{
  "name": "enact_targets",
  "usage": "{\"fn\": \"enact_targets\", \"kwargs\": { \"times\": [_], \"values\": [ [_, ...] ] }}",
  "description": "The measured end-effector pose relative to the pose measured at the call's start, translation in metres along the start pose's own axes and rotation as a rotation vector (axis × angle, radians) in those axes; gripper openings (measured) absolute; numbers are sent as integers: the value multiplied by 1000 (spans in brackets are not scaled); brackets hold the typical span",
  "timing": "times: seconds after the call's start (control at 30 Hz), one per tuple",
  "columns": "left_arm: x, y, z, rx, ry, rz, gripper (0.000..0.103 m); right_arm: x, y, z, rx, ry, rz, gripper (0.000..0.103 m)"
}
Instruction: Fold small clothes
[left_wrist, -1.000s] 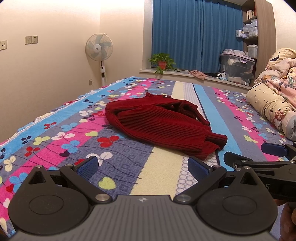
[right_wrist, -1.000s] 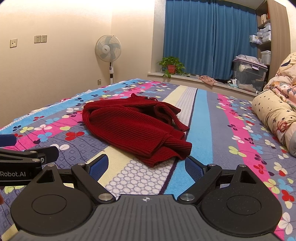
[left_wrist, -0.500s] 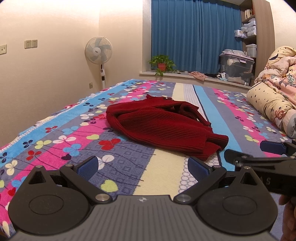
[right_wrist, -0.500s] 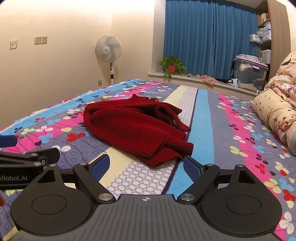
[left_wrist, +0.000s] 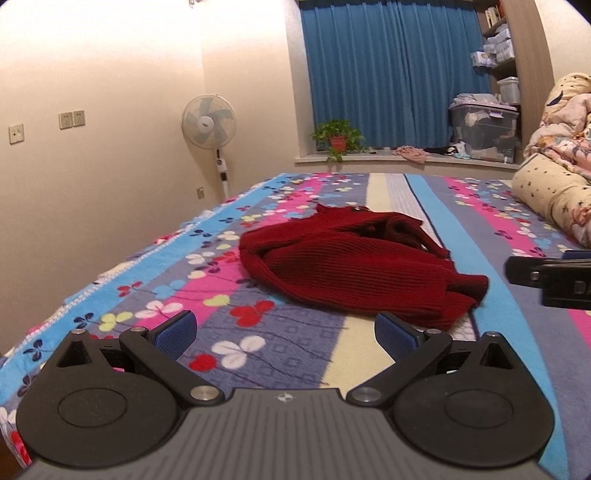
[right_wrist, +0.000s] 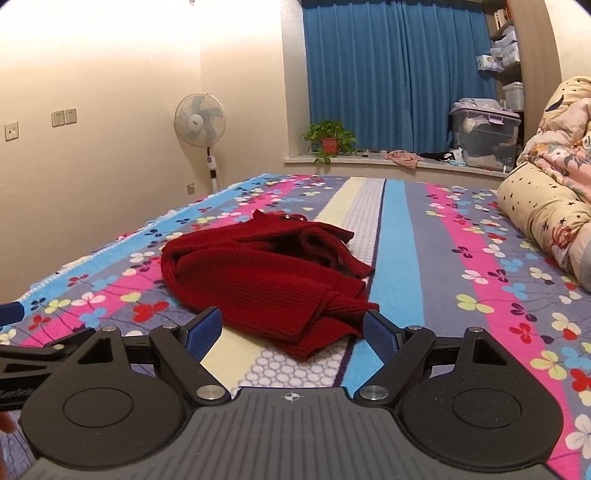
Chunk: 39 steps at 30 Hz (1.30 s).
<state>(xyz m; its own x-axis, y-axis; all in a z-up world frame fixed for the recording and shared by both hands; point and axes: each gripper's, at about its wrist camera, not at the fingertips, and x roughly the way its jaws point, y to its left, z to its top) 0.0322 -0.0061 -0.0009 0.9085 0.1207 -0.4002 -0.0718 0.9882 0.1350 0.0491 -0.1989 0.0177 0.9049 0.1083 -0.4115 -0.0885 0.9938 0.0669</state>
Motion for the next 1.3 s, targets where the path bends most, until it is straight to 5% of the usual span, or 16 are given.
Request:
{"fn": "enact_targets", "kwargs": {
  "times": [0.07,0.17,0.3,0.33,0.5,0.67,0.83,0.97,1.1,1.17,1.23,1.3],
  "values": [
    [6,0,4,-5,7,3,100,0,0,5,-11,-9,-1,84],
    [21,-5,7,-8,36,-2,79,1,-5,12,-8,-13,-4,84],
    [49,-15,11,-13,81,-32,26,7,-25,19,24,15,-62,77],
    [57,-17,11,-19,91,-43,22,10,-33,20,47,30,-80,72],
    [108,-24,12,-76,165,-81,23,29,-82,15,271,137,-119,39],
    [173,-20,10,-230,289,-136,25,30,-94,12,330,153,-117,39],
    [225,-18,1,-451,380,-194,52,39,-96,12,344,180,-110,40],
    [253,-22,-7,-630,421,-244,64,43,-95,11,341,199,-103,40],
    [275,-28,-8,-735,413,-251,66,47,-94,11,324,202,-98,40],
    [282,-32,-3,-732,414,-260,60,49,-95,10,316,201,-102,40],
    [286,-34,3,-692,417,-279,23,52,-96,9,315,209,-105,40],
    [280,-31,10,-613,419,-243,11,54,-96,7,314,214,-105,40]
  ]
}}
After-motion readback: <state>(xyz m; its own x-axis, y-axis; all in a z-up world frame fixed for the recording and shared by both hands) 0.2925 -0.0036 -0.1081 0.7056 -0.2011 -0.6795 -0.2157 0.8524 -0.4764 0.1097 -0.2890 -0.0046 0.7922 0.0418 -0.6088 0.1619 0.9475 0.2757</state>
